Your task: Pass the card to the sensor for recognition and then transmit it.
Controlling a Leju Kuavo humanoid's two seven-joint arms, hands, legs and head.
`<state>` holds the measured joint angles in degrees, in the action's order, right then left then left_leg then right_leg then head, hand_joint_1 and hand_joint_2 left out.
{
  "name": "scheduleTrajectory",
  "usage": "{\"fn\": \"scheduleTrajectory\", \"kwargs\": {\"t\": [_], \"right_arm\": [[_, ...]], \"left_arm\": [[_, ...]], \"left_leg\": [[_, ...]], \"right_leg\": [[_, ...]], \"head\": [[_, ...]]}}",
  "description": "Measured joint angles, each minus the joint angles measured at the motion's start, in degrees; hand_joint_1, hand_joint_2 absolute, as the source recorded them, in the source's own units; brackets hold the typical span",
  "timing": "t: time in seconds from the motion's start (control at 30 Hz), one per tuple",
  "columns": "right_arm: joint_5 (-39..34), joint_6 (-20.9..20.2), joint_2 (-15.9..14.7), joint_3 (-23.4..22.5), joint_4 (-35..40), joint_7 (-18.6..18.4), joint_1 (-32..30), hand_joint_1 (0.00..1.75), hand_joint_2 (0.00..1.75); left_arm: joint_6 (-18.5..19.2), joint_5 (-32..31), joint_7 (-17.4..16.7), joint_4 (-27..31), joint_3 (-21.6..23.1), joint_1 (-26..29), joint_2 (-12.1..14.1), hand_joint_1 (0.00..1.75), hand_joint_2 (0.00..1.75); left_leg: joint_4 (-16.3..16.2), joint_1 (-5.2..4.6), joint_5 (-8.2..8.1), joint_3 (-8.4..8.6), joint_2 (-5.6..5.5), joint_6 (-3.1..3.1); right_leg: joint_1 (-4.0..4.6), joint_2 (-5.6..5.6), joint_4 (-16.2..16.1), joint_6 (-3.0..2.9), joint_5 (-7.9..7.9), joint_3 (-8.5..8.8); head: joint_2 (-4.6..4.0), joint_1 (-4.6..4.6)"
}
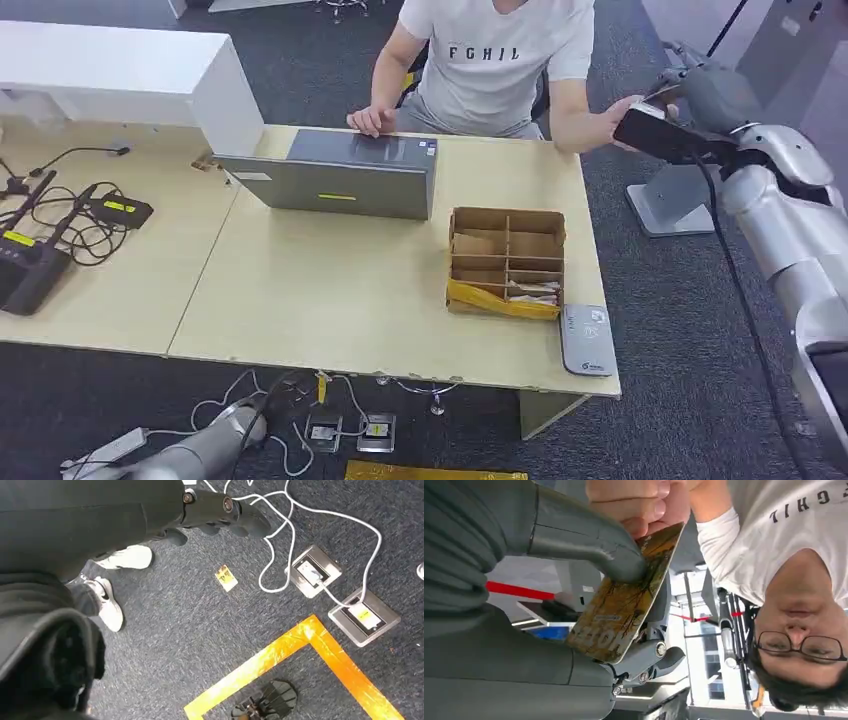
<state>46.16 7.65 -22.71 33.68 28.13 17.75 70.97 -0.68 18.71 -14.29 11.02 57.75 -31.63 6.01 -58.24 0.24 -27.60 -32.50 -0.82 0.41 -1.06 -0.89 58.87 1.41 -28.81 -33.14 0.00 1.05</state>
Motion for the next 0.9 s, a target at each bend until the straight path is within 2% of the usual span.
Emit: {"fn": "scheduleTrajectory", "kwargs": {"t": [0.37, 0.5, 0.63, 0.9], "right_arm": [[-1.9, 0.3, -1.2, 1.7, 0.0, -0.1, -0.4, 1.75, 1.75], [-3.8, 0.7, -2.3, 2.3, 0.0, -0.2, -1.9, 1.75, 1.75], [-4.5, 1.1, -3.0, 2.8, 0.0, -0.2, -3.2, 1.75, 1.75], [-6.6, 3.0, -5.0, 3.1, 0.1, -0.1, -6.9, 1.75, 1.75]], "left_arm": [[-0.2, 1.1, 0.7, 0.0, -1.2, 0.4, 0.1, 0.00, 0.00], [0.6, 5.7, 1.0, 0.0, -3.5, 1.1, -0.1, 0.00, 0.00], [3.0, 9.8, 0.5, 0.0, -6.8, 1.6, -0.3, 0.00, 0.00], [5.0, 9.3, -0.7, 0.0, -9.7, 1.6, -0.5, 0.00, 0.00]], "left_leg": [[0.0, 0.01, 0.00, 0.00, 0.01, 0.00], [0.0, 0.01, 0.00, -0.01, 0.04, 0.00], [0.0, 0.02, 0.00, 0.00, 0.04, 0.00], [0.0, 0.06, 0.00, 0.00, 0.05, 0.00]], "right_leg": [[0.01, 0.01, 0.0, 0.00, 0.00, -0.03], [0.01, 0.05, 0.0, 0.00, 0.00, -0.03], [0.02, 0.04, 0.0, 0.00, 0.00, -0.04], [0.06, 0.06, 0.0, -0.06, 0.04, -0.05]], "head": [[0.00, 0.00], [0.00, 0.00], [0.00, 0.00], [0.00, 0.00]]}}
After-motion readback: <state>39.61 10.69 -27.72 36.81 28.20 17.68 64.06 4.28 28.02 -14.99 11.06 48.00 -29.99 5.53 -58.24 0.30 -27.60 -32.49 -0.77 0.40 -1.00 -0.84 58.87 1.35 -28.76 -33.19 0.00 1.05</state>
